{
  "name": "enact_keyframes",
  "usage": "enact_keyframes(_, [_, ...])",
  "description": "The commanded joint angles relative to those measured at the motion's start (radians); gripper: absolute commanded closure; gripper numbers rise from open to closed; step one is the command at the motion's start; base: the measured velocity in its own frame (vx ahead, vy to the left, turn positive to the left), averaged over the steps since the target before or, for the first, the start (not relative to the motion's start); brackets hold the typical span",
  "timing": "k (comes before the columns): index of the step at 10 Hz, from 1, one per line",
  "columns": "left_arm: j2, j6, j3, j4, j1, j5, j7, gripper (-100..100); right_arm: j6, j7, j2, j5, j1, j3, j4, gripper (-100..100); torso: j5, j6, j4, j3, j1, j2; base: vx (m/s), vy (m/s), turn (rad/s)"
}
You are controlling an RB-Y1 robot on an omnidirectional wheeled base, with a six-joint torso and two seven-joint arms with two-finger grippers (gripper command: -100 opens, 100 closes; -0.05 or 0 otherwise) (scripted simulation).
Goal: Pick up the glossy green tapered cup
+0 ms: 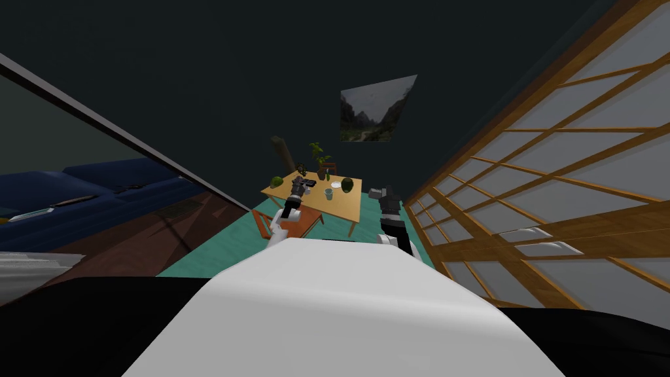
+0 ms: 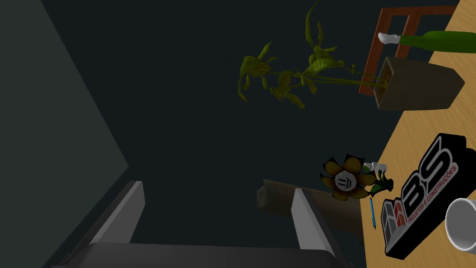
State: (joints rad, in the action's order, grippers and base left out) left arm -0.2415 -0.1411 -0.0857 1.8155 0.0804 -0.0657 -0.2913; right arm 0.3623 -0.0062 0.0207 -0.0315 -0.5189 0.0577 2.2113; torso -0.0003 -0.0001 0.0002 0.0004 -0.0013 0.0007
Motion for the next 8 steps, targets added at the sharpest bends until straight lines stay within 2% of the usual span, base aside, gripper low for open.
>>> enact_keyframes(1, [-0.019,0.050,-0.004,-0.050,-0.046,-0.001,-0.020,-100,0.000,0.000,0.000,0.000,0.000,0.000,0.000,0,0.000,0.000,0.000,0.000,0.000,0.000,-0.022,-0.025,-0.008])
enact_keyframes(2, [-0.019,0.057,-0.004,-0.050,-0.046,-0.001,-0.020,-100,0.000,0.000,0.000,0.000,0.000,0.000,0.000,0,0.000,0.000,0.000,0.000,0.000,0.000,-0.019,-0.024,-0.008])
enact_keyframes(3, [-0.033,0.096,-0.007,-0.093,-0.090,-0.002,-0.036,-100,0.000,0.000,0.000,0.000,0.000,0.000,0.000,0,0.000,0.000,0.000,0.000,0.000,0.000,-0.022,-0.028,-0.012])
enact_keyframes(4, [-0.033,0.105,-0.007,-0.097,-0.090,-0.002,-0.036,-100,0.000,0.000,0.000,0.000,0.000,0.000,0.000,0,0.000,0.000,0.000,0.000,0.000,0.000,-0.014,-0.020,-0.011])
enact_keyframes(5, [-0.046,0.145,-0.010,-0.136,-0.133,-0.003,-0.051,-100,0.000,0.000,0.000,0.000,0.000,0.000,0.000,0,0.000,0.000,0.000,0.000,0.000,0.000,-0.015,-0.022,-0.022])
enact_keyframes(6, [-0.046,0.154,-0.010,-0.145,-0.133,-0.003,-0.051,-100,0.000,0.000,0.000,0.000,0.000,0.000,0.000,0,0.000,0.000,0.000,0.000,0.000,0.000,-0.013,-0.020,-0.011])
enact_keyframes(7, [-0.059,0.192,-0.013,-0.185,-0.176,-0.002,-0.066,-100,0.000,0.000,0.000,0.000,0.000,0.000,0.000,0,0.000,0.000,0.000,0.000,0.000,0.000,-0.012,-0.026,-0.020])
enact_keyframes(8, [-0.059,0.205,-0.013,-0.194,-0.176,-0.002,-0.066,-100,0.000,0.000,0.000,0.000,0.000,0.000,0.000,0,0.000,0.000,0.000,0.000,0.000,-0.001,-0.009,-0.021,-0.015])
